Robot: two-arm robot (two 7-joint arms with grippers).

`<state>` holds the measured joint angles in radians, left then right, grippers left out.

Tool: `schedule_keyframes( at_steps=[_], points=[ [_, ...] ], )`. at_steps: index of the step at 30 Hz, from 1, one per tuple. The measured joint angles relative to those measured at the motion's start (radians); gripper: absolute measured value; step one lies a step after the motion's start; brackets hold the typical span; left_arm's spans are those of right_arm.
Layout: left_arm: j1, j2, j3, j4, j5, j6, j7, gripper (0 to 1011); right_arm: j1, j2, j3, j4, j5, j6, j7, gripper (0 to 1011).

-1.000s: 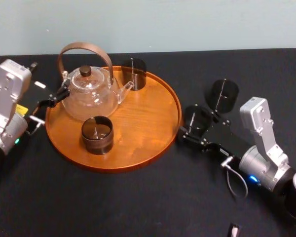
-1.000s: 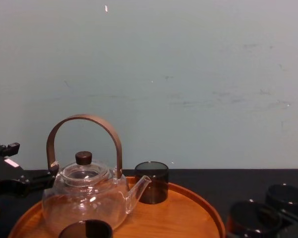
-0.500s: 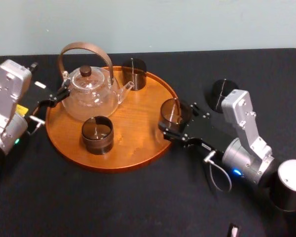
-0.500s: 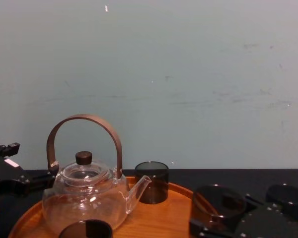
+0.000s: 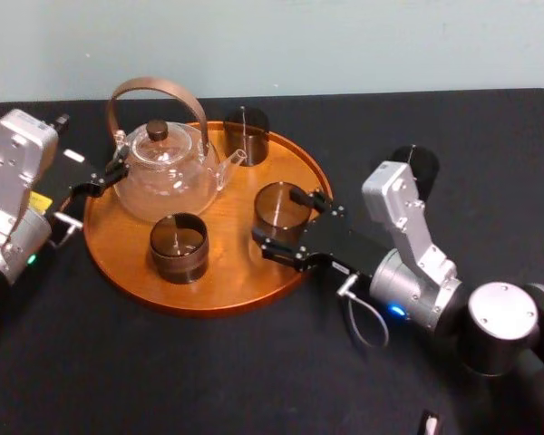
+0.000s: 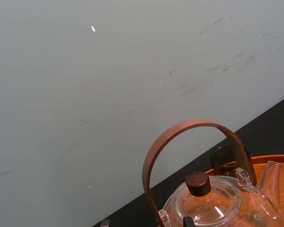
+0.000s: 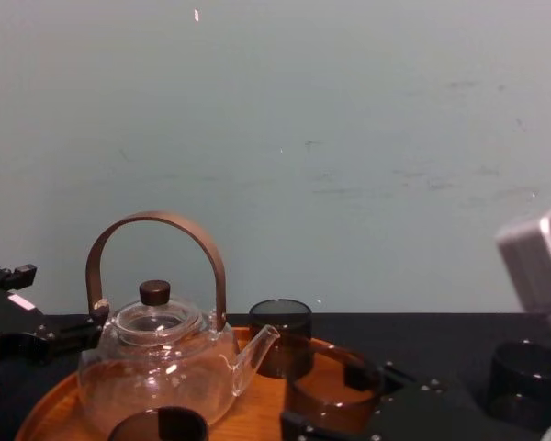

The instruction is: Pick up the glass from the table and place it on the tray.

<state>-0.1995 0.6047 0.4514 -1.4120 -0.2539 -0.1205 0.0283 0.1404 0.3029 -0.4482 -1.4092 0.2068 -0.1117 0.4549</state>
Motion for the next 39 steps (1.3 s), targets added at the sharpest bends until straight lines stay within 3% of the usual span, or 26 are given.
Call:
schedule_keyframes(
  at_steps=[22,39],
  points=[
    [0.000,0.000,0.000,0.000,0.000,0.000,0.000,1001,0.093,-0.067,-0.060,0.159,-0.004,-0.021,0.031,908],
    [0.000,0.000,0.000,0.000,0.000,0.000,0.000,1001,0.109,-0.083,-0.071,0.217,0.019,-0.013,0.049,908]
  ],
)
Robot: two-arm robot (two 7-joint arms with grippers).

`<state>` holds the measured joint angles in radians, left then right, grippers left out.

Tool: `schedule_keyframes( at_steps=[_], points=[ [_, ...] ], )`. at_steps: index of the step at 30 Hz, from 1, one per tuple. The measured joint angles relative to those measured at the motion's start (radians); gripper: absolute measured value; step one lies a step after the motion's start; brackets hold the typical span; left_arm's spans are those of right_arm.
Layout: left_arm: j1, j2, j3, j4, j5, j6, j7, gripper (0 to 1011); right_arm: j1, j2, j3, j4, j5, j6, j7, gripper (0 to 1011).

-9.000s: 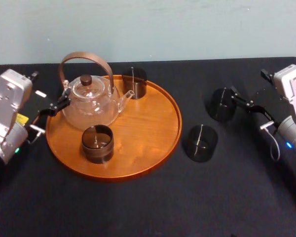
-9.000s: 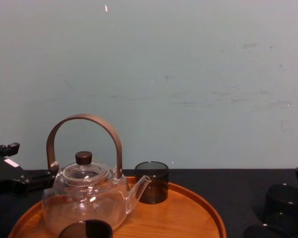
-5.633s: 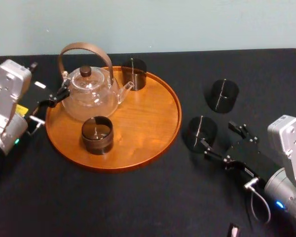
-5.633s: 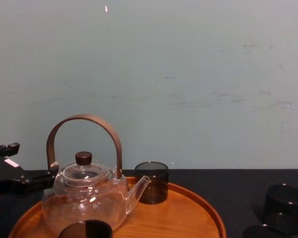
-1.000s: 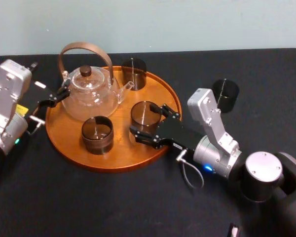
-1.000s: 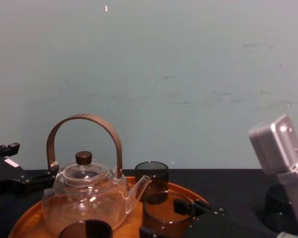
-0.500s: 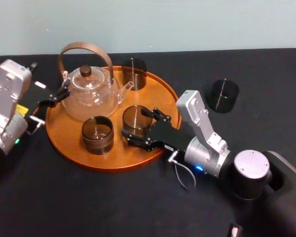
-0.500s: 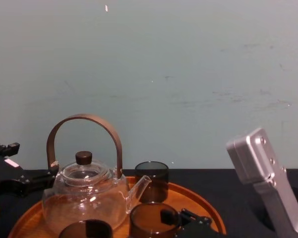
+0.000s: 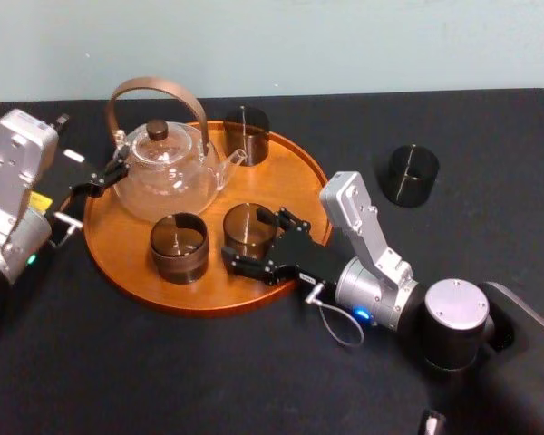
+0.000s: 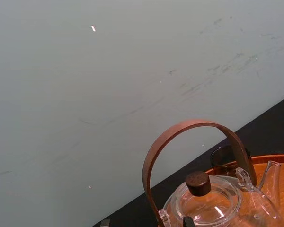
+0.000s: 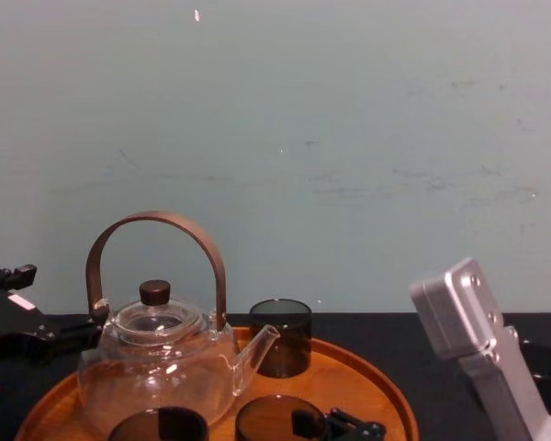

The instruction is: Pick up the glass from the table and place it on the tray.

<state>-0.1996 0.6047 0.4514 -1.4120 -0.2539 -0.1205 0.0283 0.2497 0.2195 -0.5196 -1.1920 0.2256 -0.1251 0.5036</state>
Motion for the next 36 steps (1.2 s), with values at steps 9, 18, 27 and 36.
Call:
schedule_keyframes(
  at_steps=[9,18,27,36],
  points=[
    [0.000,0.000,0.000,0.000,0.000,0.000,0.000,1001,0.002,-0.002,-0.002,0.004,0.002,0.008,0.000,908],
    [0.000,0.000,0.000,0.000,0.000,0.000,0.000,1002,0.002,-0.001,-0.001,0.003,0.002,0.007,0.000,908],
    [0.000,0.000,0.000,0.000,0.000,0.000,0.000,1001,0.001,-0.001,0.000,0.003,0.001,0.007,-0.001,1002],
    [0.000,0.000,0.000,0.000,0.000,0.000,0.000,1002,-0.011,0.012,0.003,-0.019,0.013,0.014,0.002,1002]
  ],
)
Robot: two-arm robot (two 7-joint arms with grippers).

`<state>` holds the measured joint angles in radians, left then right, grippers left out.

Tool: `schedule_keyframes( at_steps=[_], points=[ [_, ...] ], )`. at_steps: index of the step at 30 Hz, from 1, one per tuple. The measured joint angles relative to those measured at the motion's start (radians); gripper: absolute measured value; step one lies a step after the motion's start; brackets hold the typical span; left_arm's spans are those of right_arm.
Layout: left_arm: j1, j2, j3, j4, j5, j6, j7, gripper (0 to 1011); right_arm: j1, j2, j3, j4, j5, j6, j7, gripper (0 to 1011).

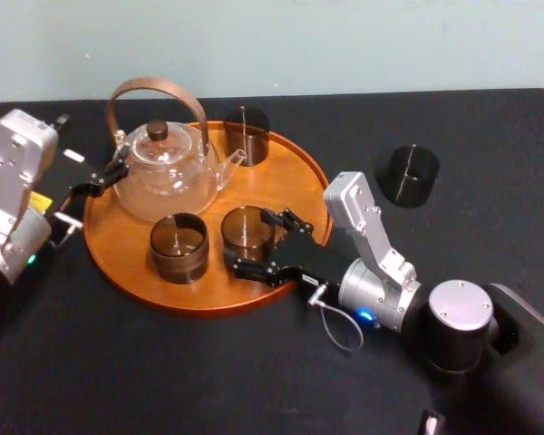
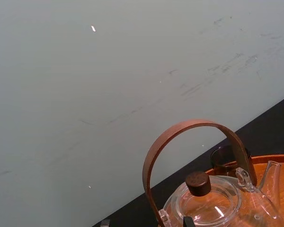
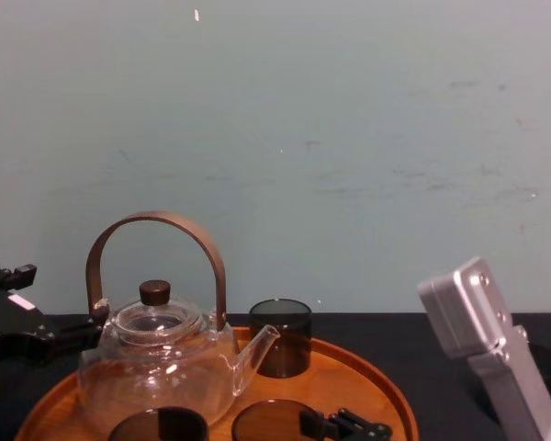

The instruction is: Pick up the glass from the table and place it on the tray.

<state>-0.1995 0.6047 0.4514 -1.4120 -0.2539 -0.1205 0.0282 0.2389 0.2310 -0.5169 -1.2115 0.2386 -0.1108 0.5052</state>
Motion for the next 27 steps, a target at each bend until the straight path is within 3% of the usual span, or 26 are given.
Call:
schedule_keyframes(
  at_steps=[17,27],
  points=[
    [0.000,0.000,0.000,0.000,0.000,0.000,0.000,1001,-0.123,0.093,0.025,-0.209,-0.016,0.083,-0.068,1002],
    [0.000,0.000,0.000,0.000,0.000,0.000,0.000,1001,-0.244,0.166,0.103,-0.351,-0.013,0.090,-0.120,1002]
  ],
)
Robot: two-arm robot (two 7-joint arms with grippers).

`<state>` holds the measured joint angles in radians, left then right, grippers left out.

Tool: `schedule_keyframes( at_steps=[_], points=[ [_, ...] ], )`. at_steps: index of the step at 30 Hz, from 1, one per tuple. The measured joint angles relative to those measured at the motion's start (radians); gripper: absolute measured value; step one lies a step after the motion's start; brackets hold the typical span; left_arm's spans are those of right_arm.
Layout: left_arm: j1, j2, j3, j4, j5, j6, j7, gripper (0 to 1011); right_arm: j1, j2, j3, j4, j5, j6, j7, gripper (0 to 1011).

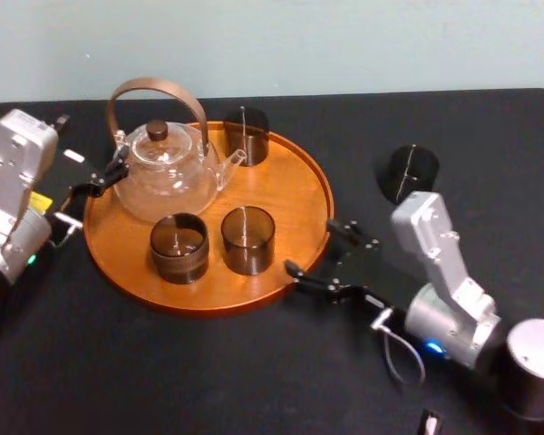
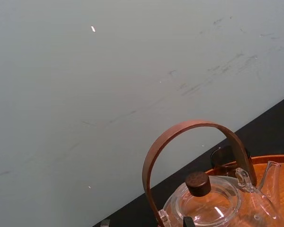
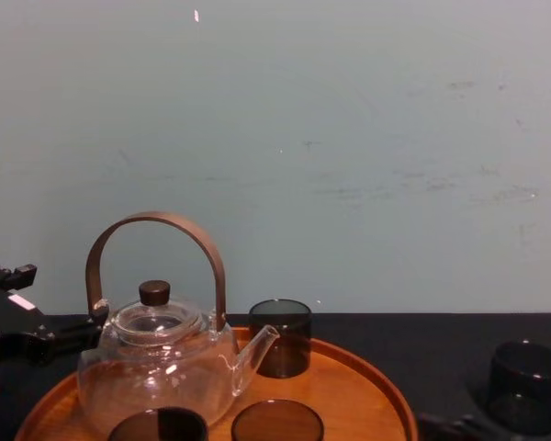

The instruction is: Pick up the glass from the table and place it on the tray.

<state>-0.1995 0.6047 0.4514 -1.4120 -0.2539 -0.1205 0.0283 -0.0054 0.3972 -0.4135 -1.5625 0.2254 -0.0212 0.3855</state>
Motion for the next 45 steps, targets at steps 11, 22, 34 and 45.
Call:
schedule_keyframes(
  at_steps=[11,22,34,45],
  points=[
    [0.000,0.000,0.000,0.000,0.000,0.000,0.000,1001,-0.106,0.031,0.152,-0.047,0.035,-0.027,-0.071,1002],
    [0.000,0.000,0.000,0.000,0.000,0.000,0.000,1001,-0.113,0.017,0.249,-0.008,0.062,-0.027,-0.089,1002],
    [0.000,0.000,0.000,0.000,0.000,0.000,0.000,1001,-0.032,-0.001,0.287,0.090,0.072,-0.009,-0.077,1002],
    [0.000,0.000,0.000,0.000,0.000,0.000,0.000,1001,0.083,-0.016,0.272,0.232,0.055,-0.009,-0.054,1002]
  ],
)
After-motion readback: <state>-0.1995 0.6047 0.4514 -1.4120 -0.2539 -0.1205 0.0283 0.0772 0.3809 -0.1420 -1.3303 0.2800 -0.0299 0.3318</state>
